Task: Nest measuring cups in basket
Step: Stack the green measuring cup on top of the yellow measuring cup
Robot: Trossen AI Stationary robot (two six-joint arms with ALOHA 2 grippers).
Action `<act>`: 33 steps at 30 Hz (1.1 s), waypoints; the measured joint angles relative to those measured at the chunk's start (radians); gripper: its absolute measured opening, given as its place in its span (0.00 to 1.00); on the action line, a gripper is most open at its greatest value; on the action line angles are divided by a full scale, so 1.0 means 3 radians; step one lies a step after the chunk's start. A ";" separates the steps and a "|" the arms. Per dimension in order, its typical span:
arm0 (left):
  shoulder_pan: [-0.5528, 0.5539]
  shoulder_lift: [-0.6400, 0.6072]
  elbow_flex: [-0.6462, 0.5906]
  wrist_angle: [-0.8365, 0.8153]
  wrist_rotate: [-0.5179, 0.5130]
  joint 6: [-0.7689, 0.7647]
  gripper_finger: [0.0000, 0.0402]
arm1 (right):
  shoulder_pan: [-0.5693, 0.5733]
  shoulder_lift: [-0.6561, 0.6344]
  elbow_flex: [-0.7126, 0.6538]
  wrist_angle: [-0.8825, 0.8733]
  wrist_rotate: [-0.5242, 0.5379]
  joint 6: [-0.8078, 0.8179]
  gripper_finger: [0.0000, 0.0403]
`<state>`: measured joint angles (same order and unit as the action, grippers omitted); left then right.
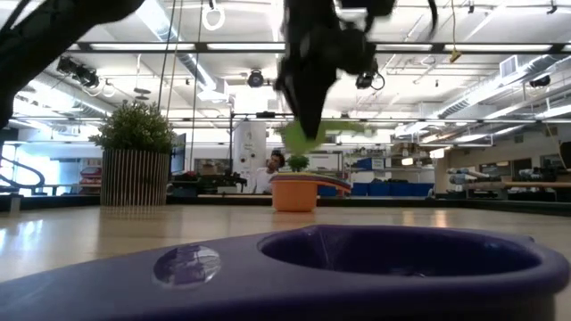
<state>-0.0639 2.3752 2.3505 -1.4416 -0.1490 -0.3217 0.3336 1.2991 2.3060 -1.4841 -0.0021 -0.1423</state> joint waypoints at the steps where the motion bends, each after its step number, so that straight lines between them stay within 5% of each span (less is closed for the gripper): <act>1: 0.0002 -0.0067 0.0000 -0.0017 -0.0026 -0.0037 0.06 | 0.0000 0.0000 0.0001 0.0001 0.0001 -0.0001 0.02; 20: 0.0911 -0.0309 -0.0004 0.0037 -0.0038 0.0290 0.06 | -0.0003 0.0018 0.0001 0.0181 0.0392 -0.0121 0.02; 33: 0.1024 0.0060 -0.0006 0.0233 -0.0009 0.0519 0.06 | -0.0004 0.0018 0.0001 0.0257 0.0467 -0.0114 0.02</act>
<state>0.2432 2.3933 2.3487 -1.3718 -0.1518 -0.1660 0.3325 1.3044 2.3062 -1.4071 0.1379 -0.1764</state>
